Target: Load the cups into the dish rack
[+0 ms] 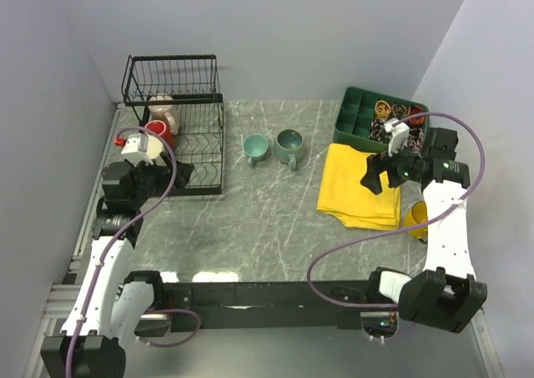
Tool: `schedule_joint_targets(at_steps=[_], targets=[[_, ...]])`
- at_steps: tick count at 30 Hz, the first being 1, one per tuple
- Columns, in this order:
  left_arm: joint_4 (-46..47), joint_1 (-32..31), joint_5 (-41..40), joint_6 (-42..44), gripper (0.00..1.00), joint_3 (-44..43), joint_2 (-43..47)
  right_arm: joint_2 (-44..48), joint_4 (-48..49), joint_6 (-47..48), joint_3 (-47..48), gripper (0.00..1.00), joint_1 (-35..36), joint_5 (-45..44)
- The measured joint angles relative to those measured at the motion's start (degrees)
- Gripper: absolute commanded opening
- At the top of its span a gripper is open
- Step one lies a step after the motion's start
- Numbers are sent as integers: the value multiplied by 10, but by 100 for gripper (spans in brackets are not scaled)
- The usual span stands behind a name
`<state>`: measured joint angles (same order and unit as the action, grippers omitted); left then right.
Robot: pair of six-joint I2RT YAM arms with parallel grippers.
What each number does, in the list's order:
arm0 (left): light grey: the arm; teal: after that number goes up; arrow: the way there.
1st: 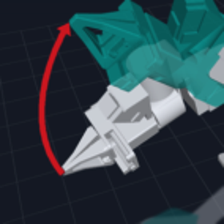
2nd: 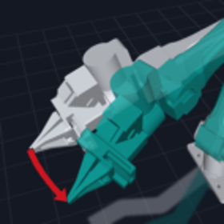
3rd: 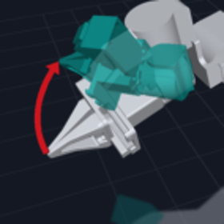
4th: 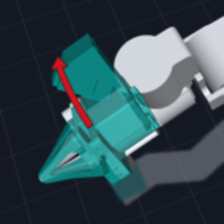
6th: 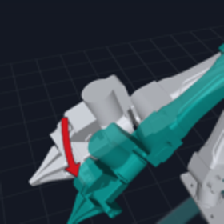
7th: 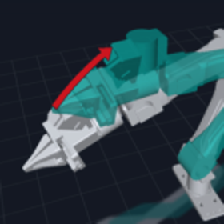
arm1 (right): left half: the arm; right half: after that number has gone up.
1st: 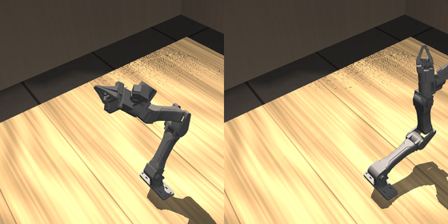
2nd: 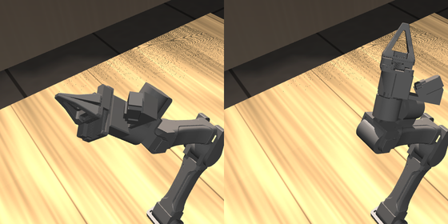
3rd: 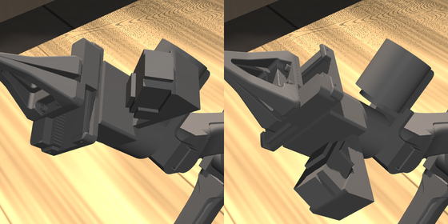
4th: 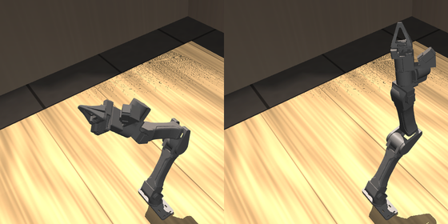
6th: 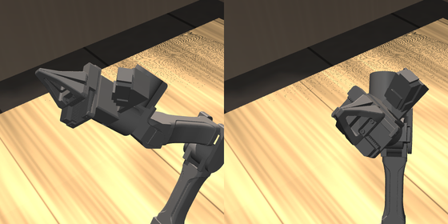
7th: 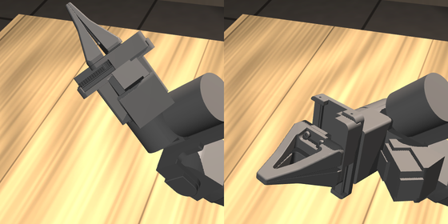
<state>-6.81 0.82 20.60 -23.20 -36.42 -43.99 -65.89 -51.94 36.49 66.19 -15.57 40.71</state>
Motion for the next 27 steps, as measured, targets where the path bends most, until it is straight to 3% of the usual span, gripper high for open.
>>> schedule_joint_targets(at_steps=[3,12,18,25,27], targets=[[1,-3,3,0,96,0,0,17,-19,-3,-2,100,-32,-63],[0,-44,-2,10,96,0,0,36,-52,59,-56,100,-214,-208],[-1,-56,-5,13,96,0,0,-13,-35,120,-66,99,-273,-271],[-1,-56,-9,15,96,0,-2,-123,-10,161,-38,84,-274,-283],[-1,-56,-10,15,96,0,-5,-151,1,171,-21,76,-274,-285]])
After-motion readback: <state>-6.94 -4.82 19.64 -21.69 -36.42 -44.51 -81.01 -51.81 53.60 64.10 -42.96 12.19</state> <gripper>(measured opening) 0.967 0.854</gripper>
